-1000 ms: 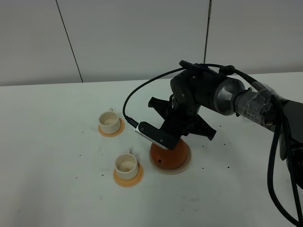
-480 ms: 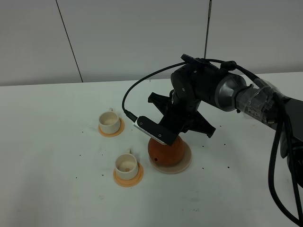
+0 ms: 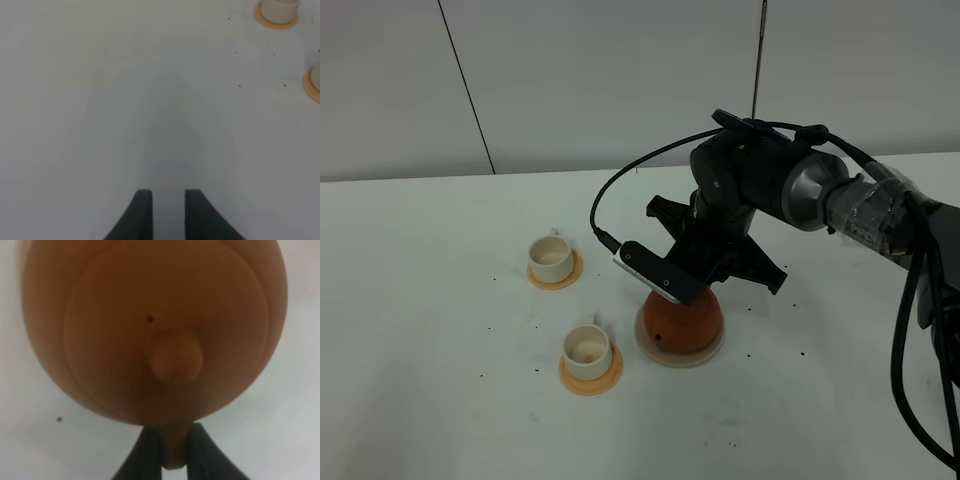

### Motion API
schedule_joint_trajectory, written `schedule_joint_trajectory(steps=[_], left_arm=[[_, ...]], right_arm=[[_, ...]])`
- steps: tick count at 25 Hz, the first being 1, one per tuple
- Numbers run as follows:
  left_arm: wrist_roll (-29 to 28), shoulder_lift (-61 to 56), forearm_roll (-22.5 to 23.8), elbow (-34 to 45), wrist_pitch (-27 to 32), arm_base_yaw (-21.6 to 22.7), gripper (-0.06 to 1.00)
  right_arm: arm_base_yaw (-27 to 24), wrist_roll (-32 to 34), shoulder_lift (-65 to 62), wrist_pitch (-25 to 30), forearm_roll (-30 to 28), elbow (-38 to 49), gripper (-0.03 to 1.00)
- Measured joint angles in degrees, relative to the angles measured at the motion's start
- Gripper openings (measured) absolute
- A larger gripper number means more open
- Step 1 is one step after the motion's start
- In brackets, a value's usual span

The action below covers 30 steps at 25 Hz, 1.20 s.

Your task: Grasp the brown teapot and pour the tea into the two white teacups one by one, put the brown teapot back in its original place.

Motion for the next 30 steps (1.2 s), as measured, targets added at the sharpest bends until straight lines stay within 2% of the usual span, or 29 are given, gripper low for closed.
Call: schedule_joint_trajectory(steps=[11,22,30], left_arm=[[0.0,0.0,0.0,0.0,0.0,0.0,0.23],[0.0,0.0,0.0,0.0,0.0,0.0,0.23],[0.0,0.0,0.0,0.0,0.0,0.0,0.23]], right_arm=[[-1.3,2.6,0.0,7.3,6.9,-6.3,0.10],[-1.5,14.1,0.0,11.5,6.8,-7.7,0.10],[-1.5,27.4,0.0,14.2,4.1,-10.1,0.10]])
